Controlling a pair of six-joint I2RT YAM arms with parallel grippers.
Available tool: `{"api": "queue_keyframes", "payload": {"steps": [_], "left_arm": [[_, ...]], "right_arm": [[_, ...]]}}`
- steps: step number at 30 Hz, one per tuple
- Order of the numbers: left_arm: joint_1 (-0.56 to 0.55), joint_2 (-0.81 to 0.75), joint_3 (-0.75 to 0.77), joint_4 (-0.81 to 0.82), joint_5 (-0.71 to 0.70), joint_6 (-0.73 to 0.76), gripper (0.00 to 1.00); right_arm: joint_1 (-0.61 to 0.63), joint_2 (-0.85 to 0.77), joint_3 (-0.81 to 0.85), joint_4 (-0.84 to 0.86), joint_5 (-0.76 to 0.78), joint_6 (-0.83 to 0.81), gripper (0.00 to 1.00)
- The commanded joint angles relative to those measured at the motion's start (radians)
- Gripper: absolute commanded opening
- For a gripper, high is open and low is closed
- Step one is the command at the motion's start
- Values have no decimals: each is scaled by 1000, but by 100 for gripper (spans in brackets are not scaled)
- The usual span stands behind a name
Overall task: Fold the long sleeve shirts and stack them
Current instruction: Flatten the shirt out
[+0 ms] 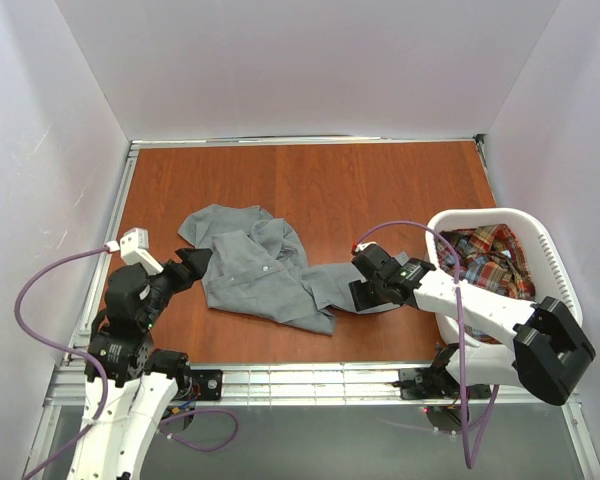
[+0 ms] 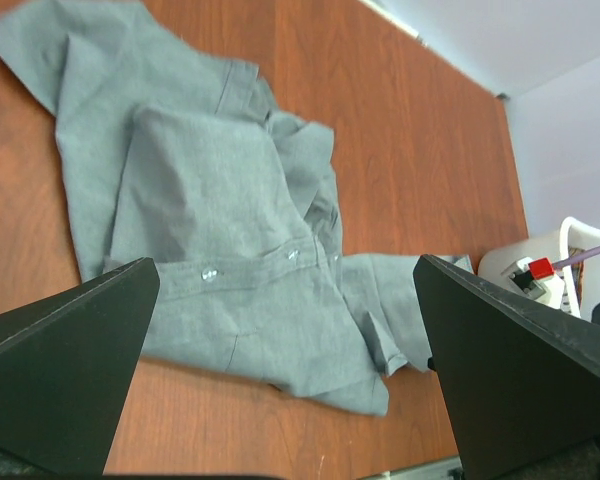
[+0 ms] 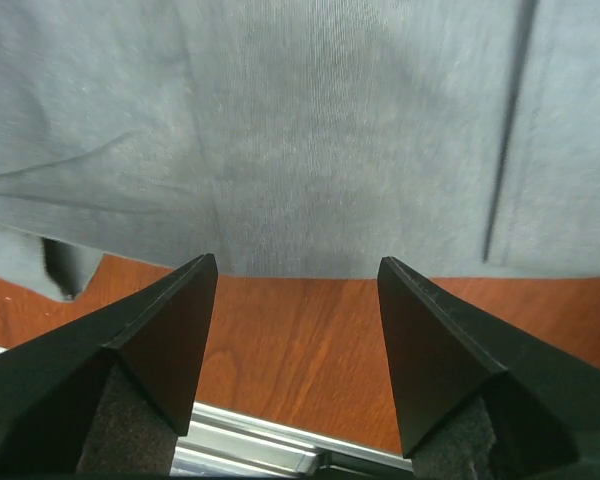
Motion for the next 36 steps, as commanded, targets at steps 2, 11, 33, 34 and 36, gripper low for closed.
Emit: {"api": "queue_keyframes", "payload": {"steps": [2, 11, 33, 34, 36], "left_arm": [[-10, 43, -48, 20, 61, -42, 98], [-15, 308, -100, 32, 103, -55, 98], [-15, 701, -195, 332, -40, -98, 89], [-15, 725, -195, 343, -55, -101, 85], [-15, 749, -192, 357, -93, -108, 66]], "right_arm": [[-13, 55, -8, 136, -70, 35, 59], [-13, 267, 82, 228, -139, -43, 55], [-137, 311, 262, 217, -230, -195, 52], [-114, 298, 247, 220, -236, -184, 54], [-52, 277, 224, 235, -250, -161, 58]]}}
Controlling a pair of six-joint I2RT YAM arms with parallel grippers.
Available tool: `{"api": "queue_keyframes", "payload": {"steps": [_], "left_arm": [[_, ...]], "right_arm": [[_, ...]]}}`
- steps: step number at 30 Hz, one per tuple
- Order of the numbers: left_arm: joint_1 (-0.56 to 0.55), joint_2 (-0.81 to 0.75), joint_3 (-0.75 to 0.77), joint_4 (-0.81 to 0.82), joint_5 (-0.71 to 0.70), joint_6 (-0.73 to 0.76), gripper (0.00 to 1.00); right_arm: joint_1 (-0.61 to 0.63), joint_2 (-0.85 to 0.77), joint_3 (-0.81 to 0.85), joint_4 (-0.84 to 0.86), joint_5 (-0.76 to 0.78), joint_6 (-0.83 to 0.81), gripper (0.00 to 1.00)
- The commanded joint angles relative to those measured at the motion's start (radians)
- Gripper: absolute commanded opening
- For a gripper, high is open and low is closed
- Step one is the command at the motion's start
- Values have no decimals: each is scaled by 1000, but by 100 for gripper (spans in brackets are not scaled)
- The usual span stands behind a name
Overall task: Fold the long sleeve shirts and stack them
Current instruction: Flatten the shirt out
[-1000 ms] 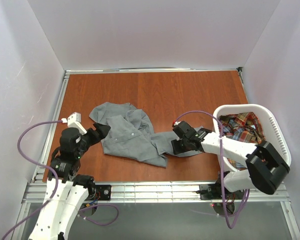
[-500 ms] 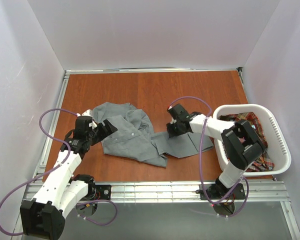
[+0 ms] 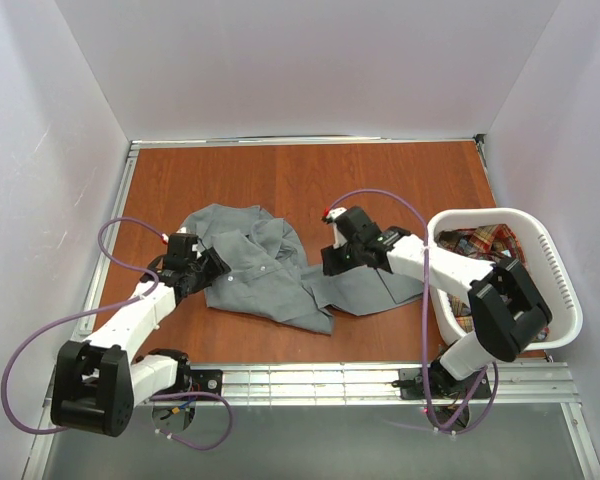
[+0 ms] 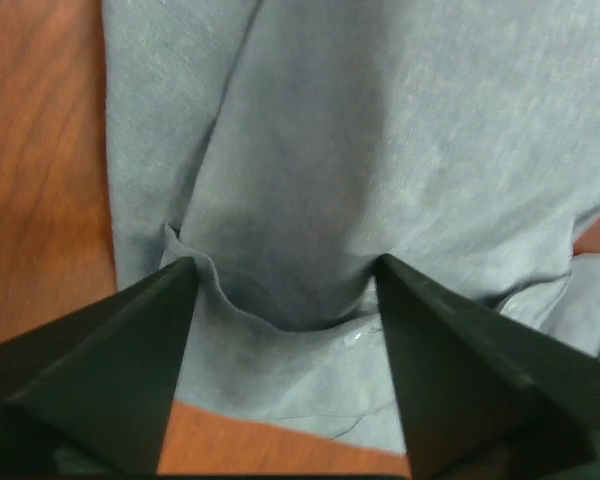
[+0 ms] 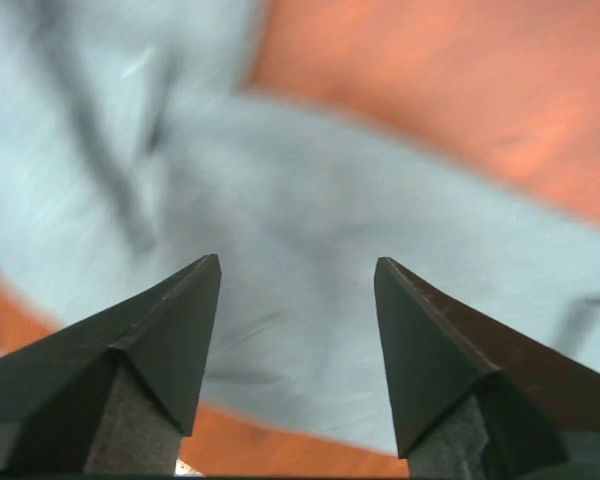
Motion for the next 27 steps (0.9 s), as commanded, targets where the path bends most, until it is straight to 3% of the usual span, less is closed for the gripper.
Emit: {"api": "queue_keyframes", "payload": {"steps": [1, 2, 5, 6, 8, 12, 13, 14, 16, 18, 22, 27], "left_arm": [[-3, 30, -3, 69, -104, -11, 58], [-3, 43, -2, 72, -121, -10, 44], [0, 48, 1, 69, -153, -7, 24], [-2, 44, 0, 67, -159, -6, 10], [-2, 21, -9, 61, -175, -6, 0], [0, -27, -22, 43, -205, 2, 0], [1, -36, -19, 40, -210, 11, 0], [3, -44, -14, 35, -212, 17, 0], [7, -61, -2, 24, -218, 35, 0], [10, -65, 27, 18, -225, 68, 0], [23, -53, 90, 33, -202, 129, 0], [44, -35, 141, 176, -71, 167, 0]], "right_arm": [[94, -42, -55, 20, -61, 45, 60], [115, -45, -61, 26, -65, 52, 62], [178, -32, -72, 50, -94, 88, 63], [195, -27, -74, 53, -99, 95, 63], [207, -13, -80, 71, -110, 112, 62], [208, 43, -83, 91, -103, 95, 55], [204, 79, -77, 73, -89, 94, 39], [195, 93, -77, 68, -85, 98, 30], [157, 114, -78, 66, -107, 102, 12], [120, 113, -71, 63, -92, 92, 3], [27, 79, -51, 30, -33, 59, 1], [-141, 16, -34, 2, 7, 33, 1]]}}
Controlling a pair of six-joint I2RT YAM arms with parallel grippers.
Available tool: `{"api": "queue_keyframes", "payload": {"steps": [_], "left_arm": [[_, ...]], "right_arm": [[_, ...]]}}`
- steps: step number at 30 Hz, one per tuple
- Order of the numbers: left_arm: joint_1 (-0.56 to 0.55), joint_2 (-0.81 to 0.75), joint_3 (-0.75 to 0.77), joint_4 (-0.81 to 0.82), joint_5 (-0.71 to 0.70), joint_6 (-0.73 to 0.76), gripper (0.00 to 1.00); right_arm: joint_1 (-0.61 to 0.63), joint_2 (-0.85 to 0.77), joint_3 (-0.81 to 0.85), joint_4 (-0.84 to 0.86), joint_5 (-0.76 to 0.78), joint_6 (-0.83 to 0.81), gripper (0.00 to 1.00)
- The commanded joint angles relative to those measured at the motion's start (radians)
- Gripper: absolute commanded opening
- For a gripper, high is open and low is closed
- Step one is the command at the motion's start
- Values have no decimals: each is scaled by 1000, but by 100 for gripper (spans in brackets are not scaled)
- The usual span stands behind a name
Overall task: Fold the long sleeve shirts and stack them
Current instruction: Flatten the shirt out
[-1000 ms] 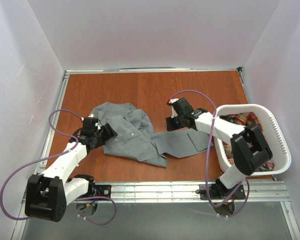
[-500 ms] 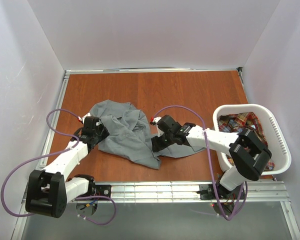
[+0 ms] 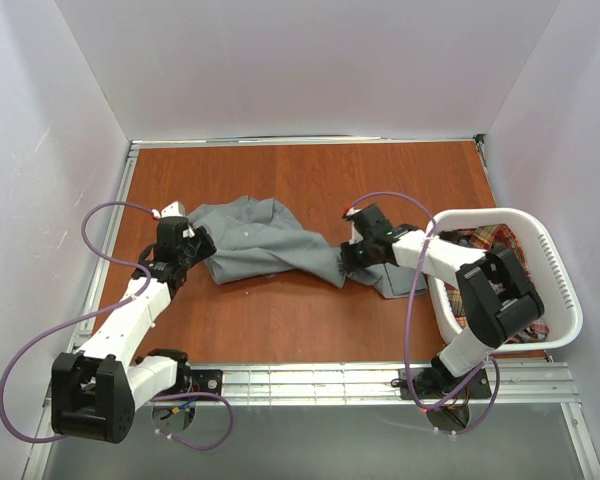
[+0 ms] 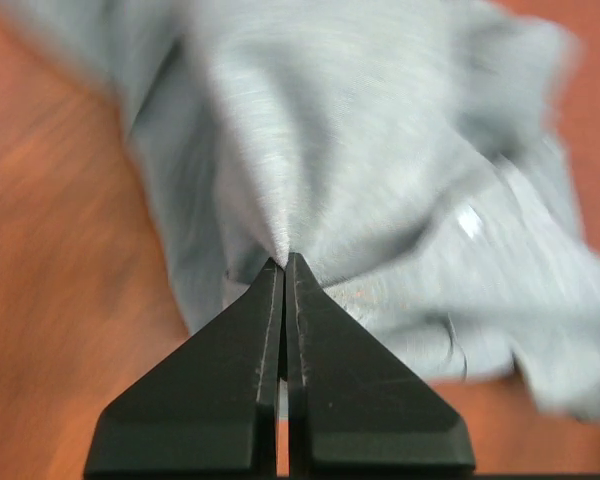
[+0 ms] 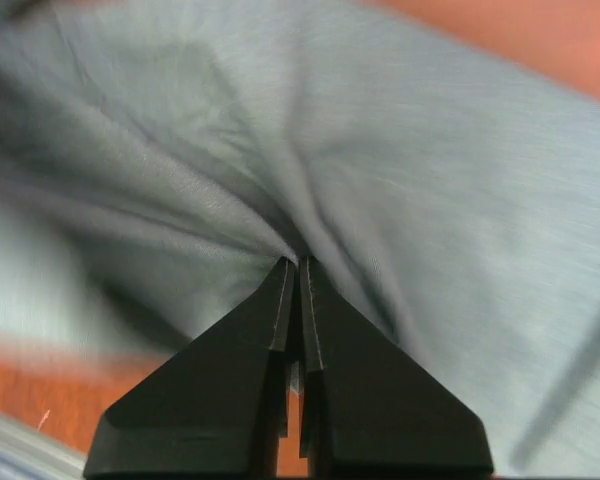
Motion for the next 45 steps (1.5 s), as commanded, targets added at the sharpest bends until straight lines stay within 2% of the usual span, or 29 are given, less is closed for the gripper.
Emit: {"api": "queue_keyframes", "payload": {"steps": [1, 3, 4, 5, 6, 8, 10, 13, 14, 15, 17, 18, 19, 20, 22, 24, 25, 28, 29, 31, 35, 45], "left_arm": [[31, 4, 52, 153, 141, 42, 0], [38, 12, 48, 276, 228, 16, 0], [38, 12, 26, 328, 317, 6, 0], [38, 9, 11, 445, 369, -10, 0], [38, 4, -9, 496, 403, -24, 0], [38, -41, -83, 611, 456, -86, 0], [38, -103, -162, 626, 438, -154, 0], [38, -296, -210, 426, 265, -220, 0], [38, -351, -219, 249, 202, -237, 3], [36, -452, -215, 154, 66, -249, 12], [21, -519, -180, -78, -83, -295, 24], [21, -545, -170, -122, -155, -304, 34], [21, -574, -161, -152, -174, -307, 50], [21, -574, -146, -169, -175, -279, 58], [19, -516, -79, -173, -117, -231, 70], [13, -441, 16, -177, -52, -161, 72], [6, -353, 49, -187, 23, -139, 73], [-14, -200, 176, -231, 170, -65, 79], [-24, -110, 204, -244, 177, -54, 81], [-62, -39, 257, -276, 163, -42, 81], [-114, 46, 264, -266, 100, -54, 82], [-116, 32, 104, -210, 65, -57, 80]], "right_arm": [[-87, -75, 37, -63, 114, -37, 1], [-107, -127, 30, -74, 133, -42, 1], [-105, -151, 10, -66, 131, -42, 1], [-105, -175, -4, -54, 86, -46, 1], [-107, -227, -24, -16, 25, -52, 1], [-99, -281, -81, 16, -77, -51, 1], [-89, -339, -110, 38, -140, -61, 1], [-44, -372, -156, 3, -231, -100, 1], [-33, -375, -170, -13, -252, -113, 2], [-23, -384, -176, -29, -249, -117, 11], [0, -398, -191, -77, -226, -117, 26], [2, -420, -197, -85, -220, -111, 36], [5, -436, -200, -86, -214, -103, 40], [5, -451, -202, -86, -196, -97, 44], [5, -490, -190, -86, -174, -83, 52], [5, -507, -167, -82, -142, -81, 56], [5, -507, -161, -74, -137, -77, 56], [4, -479, -133, -17, -180, -66, 56], [4, -450, -122, -2, -217, -60, 56], [5, -412, -84, 47, -249, -54, 55], [7, -276, -40, 159, -286, -37, 55], [43, 87, 140, 317, -379, -25, 56]]}}
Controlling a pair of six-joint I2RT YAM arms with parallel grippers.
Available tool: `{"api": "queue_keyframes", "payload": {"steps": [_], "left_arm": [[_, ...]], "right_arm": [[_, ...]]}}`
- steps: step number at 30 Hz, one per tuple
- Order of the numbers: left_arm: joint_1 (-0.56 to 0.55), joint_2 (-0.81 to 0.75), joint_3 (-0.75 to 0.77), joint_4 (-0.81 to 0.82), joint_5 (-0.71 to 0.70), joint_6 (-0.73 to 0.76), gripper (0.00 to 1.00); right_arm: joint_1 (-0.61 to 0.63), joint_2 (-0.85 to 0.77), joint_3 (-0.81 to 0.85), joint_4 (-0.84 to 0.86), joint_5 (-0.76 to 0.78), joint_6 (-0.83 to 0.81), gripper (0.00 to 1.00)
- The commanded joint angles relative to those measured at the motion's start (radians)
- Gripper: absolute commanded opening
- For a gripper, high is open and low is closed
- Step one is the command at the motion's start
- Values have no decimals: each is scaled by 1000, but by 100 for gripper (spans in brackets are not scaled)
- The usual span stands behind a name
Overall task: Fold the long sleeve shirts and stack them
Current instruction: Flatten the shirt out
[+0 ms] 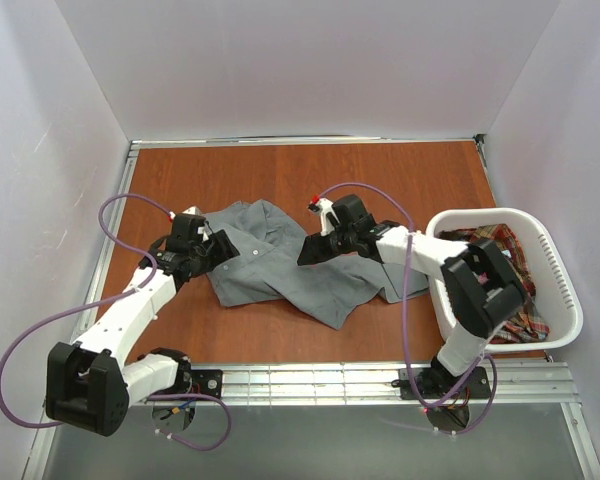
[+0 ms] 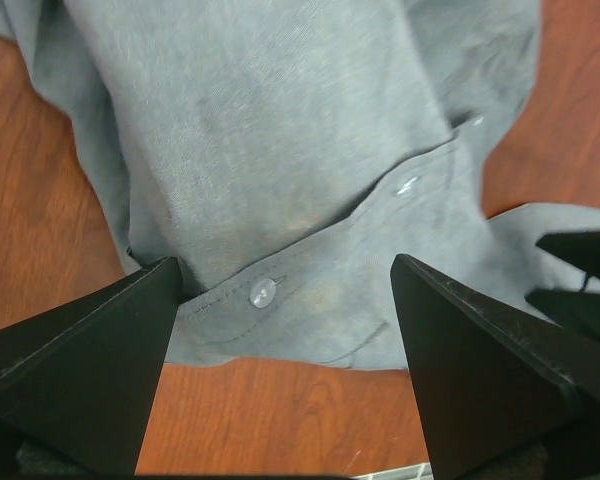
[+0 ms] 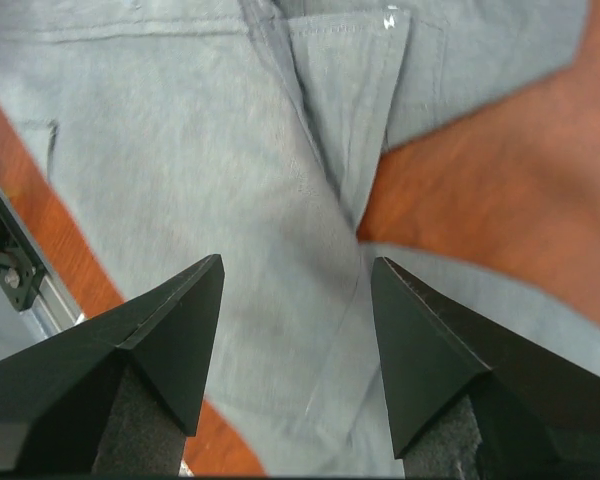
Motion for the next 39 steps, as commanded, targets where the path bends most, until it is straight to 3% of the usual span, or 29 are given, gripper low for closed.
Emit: {"api": "queue_keyframes", "payload": {"steps": [1, 5, 8, 9, 10, 16, 19, 23, 25, 29, 33, 34, 39], "left_arm": [[-1, -15, -48, 14, -18, 14, 80], [-1, 6, -97, 53, -18, 8, 79], [-1, 66, -123, 108, -2, -4, 77], [-1, 93, -120, 123, 10, -8, 76], [-1, 118, -106, 157, 19, -12, 75], [-30, 369, 70, 333, 168, -38, 70], [-77, 526, 275, 393, 263, -76, 70], [-134, 595, 461, 552, 358, -171, 70], [-136, 537, 451, 663, 346, -204, 69], [-134, 332, 324, 630, 182, -210, 71], [-122, 76, 115, 298, -78, -238, 79], [-116, 28, 87, 234, -153, -251, 80], [-99, -317, -69, -51, -254, -285, 85]], "right_arm": [[21, 83, 65, 88, -66, 15, 56], [44, 197, 116, 89, -86, 5, 56], [47, 219, 140, 88, -74, -14, 33], [47, 216, 151, 71, -60, -27, 11], [46, 208, 188, 36, -37, -48, 3], [44, 36, 347, -203, 363, -302, 1], [46, -50, 447, -268, 603, -410, 1], [57, -133, 576, -303, 630, -475, 1], [89, -143, 604, -319, 589, -495, 1], [198, -140, 582, -340, 543, -513, 1], [341, -114, 422, -319, 501, -432, 6], [371, -102, 389, -311, 488, -392, 10], [582, -56, 260, -297, 478, -300, 35]]}}
